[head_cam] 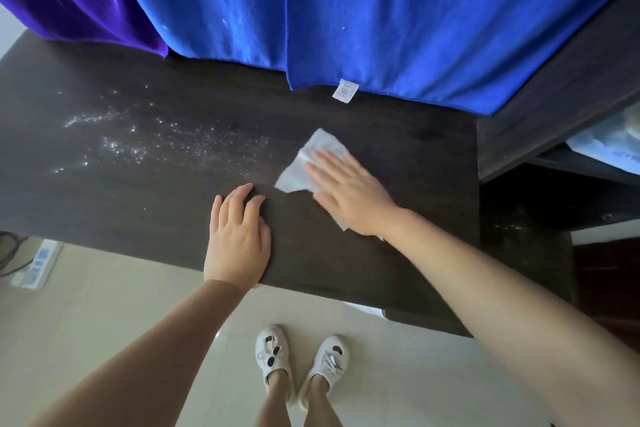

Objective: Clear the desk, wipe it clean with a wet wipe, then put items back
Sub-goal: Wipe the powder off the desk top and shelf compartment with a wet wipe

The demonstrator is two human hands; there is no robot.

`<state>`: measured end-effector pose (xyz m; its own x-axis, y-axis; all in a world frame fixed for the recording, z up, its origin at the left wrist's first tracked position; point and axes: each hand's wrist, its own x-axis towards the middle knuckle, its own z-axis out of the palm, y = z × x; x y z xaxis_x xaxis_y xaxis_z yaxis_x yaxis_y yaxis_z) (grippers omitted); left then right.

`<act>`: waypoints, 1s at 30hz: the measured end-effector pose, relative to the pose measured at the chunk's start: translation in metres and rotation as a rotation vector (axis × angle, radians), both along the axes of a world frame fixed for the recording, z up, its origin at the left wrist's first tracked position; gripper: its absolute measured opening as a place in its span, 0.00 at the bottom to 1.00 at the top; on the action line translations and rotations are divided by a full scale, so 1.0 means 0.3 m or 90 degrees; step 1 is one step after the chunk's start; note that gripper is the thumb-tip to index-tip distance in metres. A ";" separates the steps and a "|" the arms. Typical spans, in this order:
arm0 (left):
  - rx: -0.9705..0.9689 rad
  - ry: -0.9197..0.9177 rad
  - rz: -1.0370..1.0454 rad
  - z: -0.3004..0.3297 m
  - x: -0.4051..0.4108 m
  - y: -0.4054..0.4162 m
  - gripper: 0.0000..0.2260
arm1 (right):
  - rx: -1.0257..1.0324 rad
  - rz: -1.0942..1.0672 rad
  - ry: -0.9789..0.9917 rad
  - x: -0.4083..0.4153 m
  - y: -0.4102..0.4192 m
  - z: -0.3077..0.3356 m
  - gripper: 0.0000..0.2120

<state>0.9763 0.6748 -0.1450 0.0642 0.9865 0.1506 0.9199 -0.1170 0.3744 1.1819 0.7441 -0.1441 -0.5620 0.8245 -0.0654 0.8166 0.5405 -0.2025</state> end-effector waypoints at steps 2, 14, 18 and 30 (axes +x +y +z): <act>-0.011 0.006 -0.006 0.001 -0.001 -0.002 0.18 | 0.031 -0.248 0.002 0.208 0.021 -0.013 0.30; 0.001 -0.017 0.021 0.002 0.008 -0.004 0.18 | -0.024 -0.124 -0.012 -0.141 0.149 0.002 0.27; -0.001 -0.008 0.024 0.005 0.010 -0.005 0.18 | -0.007 -0.084 -0.013 0.136 0.128 -0.002 0.24; -0.018 -0.020 0.011 0.006 0.004 -0.006 0.19 | 0.072 -0.060 0.001 -0.085 -0.407 -0.039 0.26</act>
